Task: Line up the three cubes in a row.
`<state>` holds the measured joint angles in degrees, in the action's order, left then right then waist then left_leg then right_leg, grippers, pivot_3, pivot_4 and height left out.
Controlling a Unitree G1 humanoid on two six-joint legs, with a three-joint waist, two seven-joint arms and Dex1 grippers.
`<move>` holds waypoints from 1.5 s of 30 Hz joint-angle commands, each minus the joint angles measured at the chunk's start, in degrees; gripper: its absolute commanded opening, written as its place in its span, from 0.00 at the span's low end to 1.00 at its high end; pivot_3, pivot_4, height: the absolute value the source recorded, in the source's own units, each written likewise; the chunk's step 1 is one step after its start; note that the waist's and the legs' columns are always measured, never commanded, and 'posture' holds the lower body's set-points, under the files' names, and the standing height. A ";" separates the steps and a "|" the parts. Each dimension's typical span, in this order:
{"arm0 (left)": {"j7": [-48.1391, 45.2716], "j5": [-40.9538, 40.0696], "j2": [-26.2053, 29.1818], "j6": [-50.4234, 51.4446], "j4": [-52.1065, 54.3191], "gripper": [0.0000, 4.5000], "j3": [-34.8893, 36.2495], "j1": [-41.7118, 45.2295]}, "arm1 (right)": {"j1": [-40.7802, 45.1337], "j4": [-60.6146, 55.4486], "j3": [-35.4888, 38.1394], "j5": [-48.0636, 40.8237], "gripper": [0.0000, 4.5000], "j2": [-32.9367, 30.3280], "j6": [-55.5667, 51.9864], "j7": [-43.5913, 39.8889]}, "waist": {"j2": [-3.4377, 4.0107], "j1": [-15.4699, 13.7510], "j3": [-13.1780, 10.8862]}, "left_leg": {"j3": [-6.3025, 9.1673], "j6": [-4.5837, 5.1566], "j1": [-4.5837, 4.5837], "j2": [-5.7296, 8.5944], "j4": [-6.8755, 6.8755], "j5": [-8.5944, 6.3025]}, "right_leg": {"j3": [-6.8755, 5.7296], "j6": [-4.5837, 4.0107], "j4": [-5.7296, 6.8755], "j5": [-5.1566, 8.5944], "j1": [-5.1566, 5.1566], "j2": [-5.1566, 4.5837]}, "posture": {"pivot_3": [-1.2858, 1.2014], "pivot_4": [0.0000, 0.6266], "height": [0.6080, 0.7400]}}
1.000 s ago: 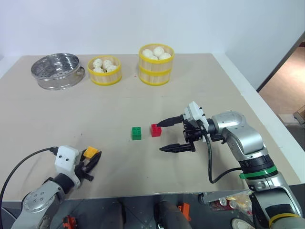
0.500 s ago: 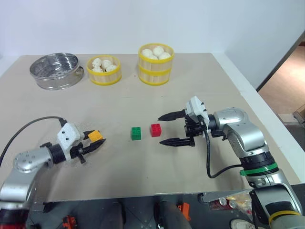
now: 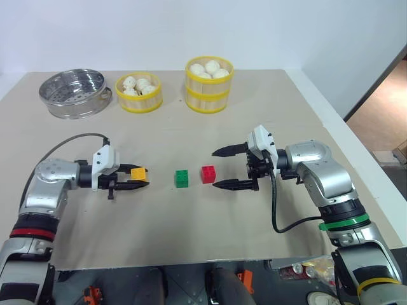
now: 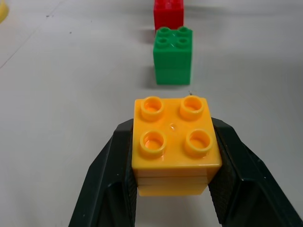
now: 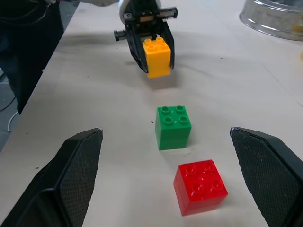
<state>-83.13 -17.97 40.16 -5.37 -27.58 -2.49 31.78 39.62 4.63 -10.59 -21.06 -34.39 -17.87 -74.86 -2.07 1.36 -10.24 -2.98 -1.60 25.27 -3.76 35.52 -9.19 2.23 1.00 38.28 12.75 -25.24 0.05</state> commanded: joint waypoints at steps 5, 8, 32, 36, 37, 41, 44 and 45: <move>-2.76 1.69 -1.29 -3.19 -3.00 0.30 -1.16 2.72 | 0.44 -1.66 2.00 -0.32 1.00 -1.06 0.07 0.55 | 0.00 -0.07 0.00 | 0.05 0.00 0.00 -0.03 0.02 0.00 | 0.00 -0.01 0.05 0.00 0.00 0.06 | 0.52 0.24 1.00; -1.06 2.49 -2.17 -4.05 -5.38 0.30 -0.77 3.90 | 0.28 -1.72 2.00 -0.39 1.00 -1.18 0.00 0.64 | 0.00 -0.07 0.00 | 0.04 0.00 0.00 -0.03 0.09 0.00 | 0.01 0.00 0.08 -0.02 0.00 0.06 | 0.52 0.24 1.00; -1.49 5.47 -4.31 -4.70 -7.07 0.67 -2.64 4.44 | 0.91 0.15 1.61 0.78 1.00 -0.82 1.30 0.36 | 0.00 -0.07 0.00 | 0.03 0.00 -0.03 -0.03 0.45 0.01 | 0.08 0.02 0.47 -0.06 0.00 0.07 | 0.52 0.24 1.00; -1.66 5.79 -4.43 -5.29 -7.38 0.98 -2.53 5.32 | 0.49 -0.39 1.70 0.77 1.00 -1.07 1.08 0.50 | 0.00 -0.09 0.00 | 0.04 0.01 -0.03 -0.03 0.52 0.01 | 0.08 0.01 0.54 -0.05 -0.01 0.07 | 0.52 0.24 1.00; -1.68 5.73 -4.32 -5.31 -7.15 0.99 -2.38 5.50 | 0.38 -0.53 1.73 0.79 1.00 -1.13 1.08 0.55 | 0.00 -0.09 0.00 | 0.04 0.00 -0.03 -0.03 0.54 0.01 | 0.08 0.01 0.55 -0.06 -0.01 0.07 | 0.52 0.24 1.00; -1.58 4.73 -3.51 -5.06 -4.48 0.99 -1.35 5.57 | 0.13 -0.90 1.90 0.79 1.00 -1.28 1.03 0.77 | 0.00 -0.06 0.00 | 0.03 0.00 -0.04 -0.03 0.58 0.01 | 0.11 0.02 0.58 -0.06 -0.01 0.07 | 0.52 0.24 1.00; 0.14 2.32 -2.36 -2.07 0.93 0.99 1.06 5.44 | 0.01 -1.07 2.37 0.78 1.00 -1.52 1.10 1.21 | 0.00 -0.05 0.00 | 0.04 0.00 -0.02 -0.03 0.58 0.01 | 0.11 0.01 0.60 -0.06 -0.02 0.07 | 0.52 0.24 1.00; 0.70 1.33 -1.92 -0.47 3.24 0.99 1.86 5.20 | 0.00 -1.13 2.52 0.74 1.00 -1.60 1.11 1.39 | 0.00 -0.03 0.00 | 0.03 0.00 -0.02 -0.03 0.58 0.01 | 0.11 0.01 0.61 -0.06 -0.02 0.07 | 0.52 0.24 1.00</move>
<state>-83.20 -14.09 36.81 -7.56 -29.01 -3.62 36.43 39.08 5.75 -10.57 -19.93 -35.16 -17.30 -73.73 -2.07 1.32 -10.24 -2.95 -1.59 25.24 -3.80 36.11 -9.18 2.35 1.02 38.90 12.70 -25.27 0.13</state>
